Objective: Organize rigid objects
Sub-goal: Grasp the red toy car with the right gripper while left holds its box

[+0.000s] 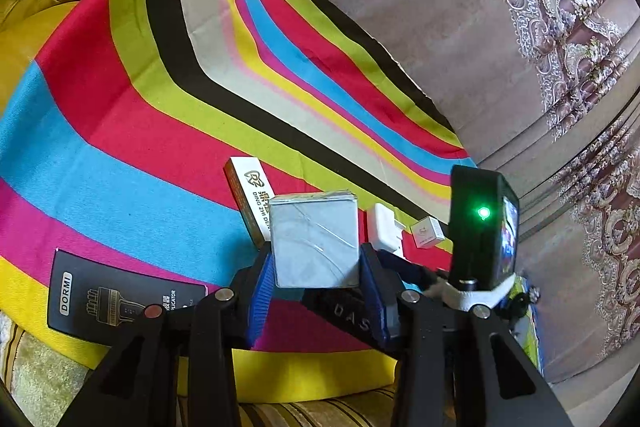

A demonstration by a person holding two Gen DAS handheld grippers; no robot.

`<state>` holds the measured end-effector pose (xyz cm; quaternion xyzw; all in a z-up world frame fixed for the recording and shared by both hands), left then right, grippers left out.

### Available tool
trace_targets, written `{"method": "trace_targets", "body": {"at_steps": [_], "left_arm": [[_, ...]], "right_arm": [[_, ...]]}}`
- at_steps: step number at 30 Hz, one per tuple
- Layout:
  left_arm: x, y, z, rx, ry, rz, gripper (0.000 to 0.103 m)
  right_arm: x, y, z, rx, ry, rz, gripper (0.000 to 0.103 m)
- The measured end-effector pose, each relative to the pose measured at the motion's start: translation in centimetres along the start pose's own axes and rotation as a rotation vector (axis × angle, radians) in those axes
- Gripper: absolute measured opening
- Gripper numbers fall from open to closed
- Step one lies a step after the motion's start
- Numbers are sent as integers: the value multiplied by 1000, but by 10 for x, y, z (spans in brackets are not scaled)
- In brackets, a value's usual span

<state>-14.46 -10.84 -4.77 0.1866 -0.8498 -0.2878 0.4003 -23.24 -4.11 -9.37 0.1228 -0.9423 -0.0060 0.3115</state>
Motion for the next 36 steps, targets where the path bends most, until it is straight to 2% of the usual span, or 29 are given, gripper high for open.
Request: {"method": "trace_targets", "body": {"at_steps": [2, 3, 5, 6, 8, 20, 25, 36], "left_arm": [[0, -1, 0, -1, -1, -3, 42], [-1, -1, 0, -2, 0, -5, 42], [-1, -2, 0, -1, -1, -10, 42], [-1, -3, 0, -1, -2, -11, 42], [-2, -3, 0, 1, -2, -11, 42], [-5, 7, 2, 22, -33, 25, 42], [-10, 22, 4, 16, -66, 46, 42], [-26, 55, 14, -6, -122, 91, 42]], "right_arm": [[-1, 2, 3, 12, -15, 7, 63], [-2, 2, 3, 27, -16, 6, 61], [-2, 1, 0, 29, -9, -5, 48], [-3, 1, -1, 23, -7, -11, 47], [-4, 2, -4, 38, -4, -11, 35], [-11, 32, -34, 60, 49, 36, 32], [-18, 49, -53, 64, 77, 62, 26], [-48, 93, -82, 98, 85, 152, 26]]}}
Point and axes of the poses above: each gripper's, at about its wrist camera, not at the fingertips, and z roughly the way its jaws point, y to its right, x to its top, the point moved 3 cm from there along z, roughly the way its jaws point, and after that the axes turned 7 degrees about y, right-handed, at the moved point
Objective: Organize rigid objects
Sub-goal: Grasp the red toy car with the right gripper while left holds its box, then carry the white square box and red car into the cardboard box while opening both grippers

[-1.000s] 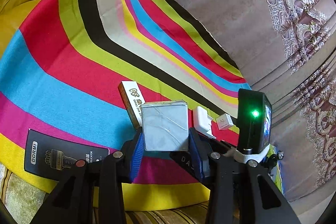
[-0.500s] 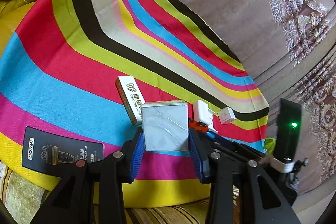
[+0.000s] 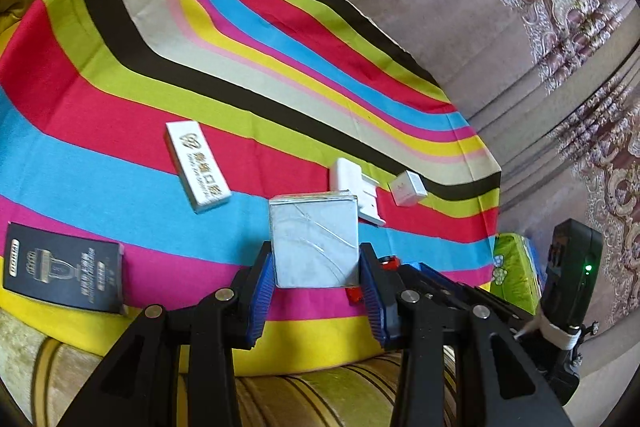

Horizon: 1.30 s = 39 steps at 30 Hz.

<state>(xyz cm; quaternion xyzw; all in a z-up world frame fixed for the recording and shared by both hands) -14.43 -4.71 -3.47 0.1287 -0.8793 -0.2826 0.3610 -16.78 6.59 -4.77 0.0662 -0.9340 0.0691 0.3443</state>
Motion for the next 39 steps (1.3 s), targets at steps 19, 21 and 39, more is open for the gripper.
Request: {"method": "trace_targets", "body": {"at_steps": [19, 21, 39], "left_arm": [[-53, 113, 40, -126, -155, 164, 42], [-60, 127, 44, -140, -175, 185, 42], [-140, 235, 78, -262, -359, 402, 42]], "right_arm": [[-38, 108, -86, -75, 90, 193, 26], [-44, 123, -95, -91, 95, 218, 26], [-117, 245, -142, -264, 80, 422, 26]]}}
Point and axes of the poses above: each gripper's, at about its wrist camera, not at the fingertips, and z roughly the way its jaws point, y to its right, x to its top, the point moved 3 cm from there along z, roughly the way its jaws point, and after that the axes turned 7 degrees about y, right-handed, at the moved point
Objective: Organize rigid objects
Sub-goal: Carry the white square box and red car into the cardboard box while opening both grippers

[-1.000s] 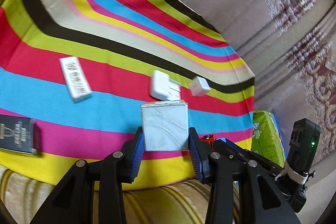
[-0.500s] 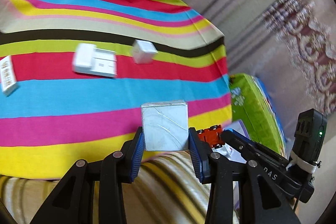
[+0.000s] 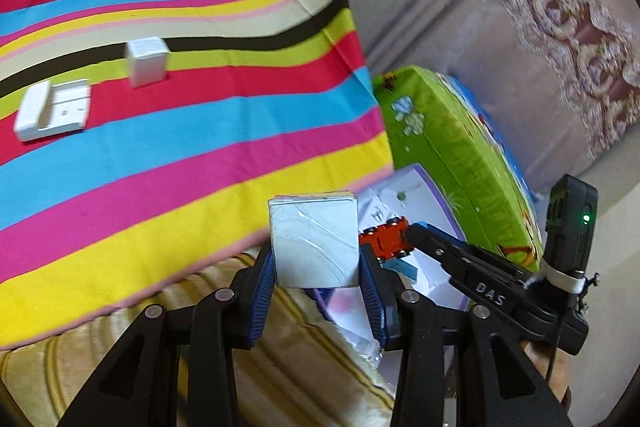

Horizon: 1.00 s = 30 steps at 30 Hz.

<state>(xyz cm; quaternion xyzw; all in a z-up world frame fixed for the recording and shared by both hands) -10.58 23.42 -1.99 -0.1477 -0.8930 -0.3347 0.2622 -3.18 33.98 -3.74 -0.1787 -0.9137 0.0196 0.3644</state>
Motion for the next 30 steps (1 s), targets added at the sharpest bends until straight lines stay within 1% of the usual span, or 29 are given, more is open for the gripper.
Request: {"method": "trace_targets", "body": {"at_steps": [4, 10, 12, 14, 17, 18, 20, 21, 22, 23, 28, 30], "left_arm": [[-5, 15, 12, -16, -34, 42, 42], [-11, 29, 26, -47, -87, 69, 43], [-13, 32, 31, -54, -109, 79, 45], [-16, 31, 32, -53, -120, 80, 51], [-15, 28, 30, -60, -115, 58, 53], [-14, 26, 29, -61, -111, 49, 54], [-13, 22, 27, -59, -105, 32, 55], [-12, 20, 25, -60, -101, 25, 55], [-12, 18, 22, -61, -94, 16, 55], [-11, 15, 19, -60, -87, 6, 56], [-7, -1, 2, -36, -53, -22, 59], [-5, -9, -6, -10, -35, -24, 62]], "right_arm": [[-4, 14, 2, -27, -9, 15, 26], [-7, 29, 3, -63, -19, 29, 26], [-7, 30, 3, -71, -19, 29, 26], [-7, 31, 2, -90, -19, 21, 26], [-8, 30, 3, -95, -29, 17, 27], [-9, 29, 4, -98, -36, 9, 30], [-10, 27, 4, -97, -42, 0, 46], [-11, 26, 4, -92, -44, 3, 51], [-11, 24, 4, -84, -45, 4, 59], [-11, 22, 4, -81, -45, 0, 63], [-10, 8, 0, -89, -44, -33, 71], [-10, 2, -1, -101, -47, -51, 73]]}}
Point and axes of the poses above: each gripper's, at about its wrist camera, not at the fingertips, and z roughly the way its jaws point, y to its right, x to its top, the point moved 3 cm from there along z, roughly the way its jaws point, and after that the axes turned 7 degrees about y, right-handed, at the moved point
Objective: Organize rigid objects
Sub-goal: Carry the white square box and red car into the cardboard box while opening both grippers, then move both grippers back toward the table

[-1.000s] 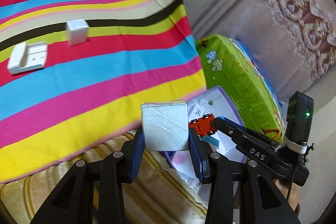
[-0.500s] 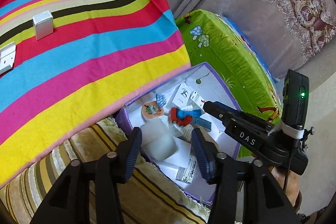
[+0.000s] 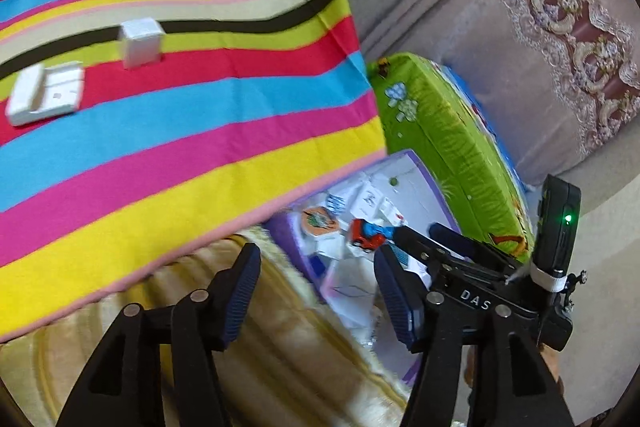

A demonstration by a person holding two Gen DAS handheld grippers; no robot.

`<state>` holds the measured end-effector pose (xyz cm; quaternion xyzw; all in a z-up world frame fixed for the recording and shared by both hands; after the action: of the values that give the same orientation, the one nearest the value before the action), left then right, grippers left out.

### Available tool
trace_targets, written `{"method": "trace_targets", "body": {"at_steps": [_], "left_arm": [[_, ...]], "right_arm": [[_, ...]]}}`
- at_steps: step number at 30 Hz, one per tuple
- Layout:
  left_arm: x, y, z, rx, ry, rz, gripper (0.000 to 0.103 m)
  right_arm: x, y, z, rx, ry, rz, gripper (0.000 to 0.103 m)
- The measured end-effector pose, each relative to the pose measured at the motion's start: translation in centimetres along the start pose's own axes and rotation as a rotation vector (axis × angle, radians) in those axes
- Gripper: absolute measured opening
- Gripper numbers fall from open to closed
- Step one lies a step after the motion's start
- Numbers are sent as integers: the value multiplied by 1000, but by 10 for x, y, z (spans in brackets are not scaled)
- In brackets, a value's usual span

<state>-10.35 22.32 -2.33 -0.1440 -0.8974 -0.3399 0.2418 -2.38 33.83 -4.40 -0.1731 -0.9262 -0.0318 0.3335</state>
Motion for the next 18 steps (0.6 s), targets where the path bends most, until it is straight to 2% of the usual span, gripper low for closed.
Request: {"method": "trace_targets", "body": {"at_steps": [2, 6, 12, 18], "left_arm": [[2, -12, -11, 43, 23, -1, 64], [3, -41, -35, 117, 55, -18, 64], [-2, -97, -76, 187, 103, -108, 65], [-6, -138, -117, 277, 159, -155, 73]], "right_arm": [[0, -8, -1, -20, -8, -23, 78], [-1, -21, -4, -39, -18, -43, 79], [2, -44, -10, -32, -9, -85, 82], [5, -72, -9, -11, -15, -123, 84]]}}
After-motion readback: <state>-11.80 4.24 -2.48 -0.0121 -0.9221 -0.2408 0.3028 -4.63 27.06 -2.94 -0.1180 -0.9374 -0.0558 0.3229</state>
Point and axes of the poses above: each gripper's, at about its wrist camera, not at the fingertips, and z roughly the way its jaws point, y to its right, x to its top, the point moved 3 cm from there along z, roughly the way its jaws point, and after that the axes turned 7 degrees about y, right-handed, at the moved point
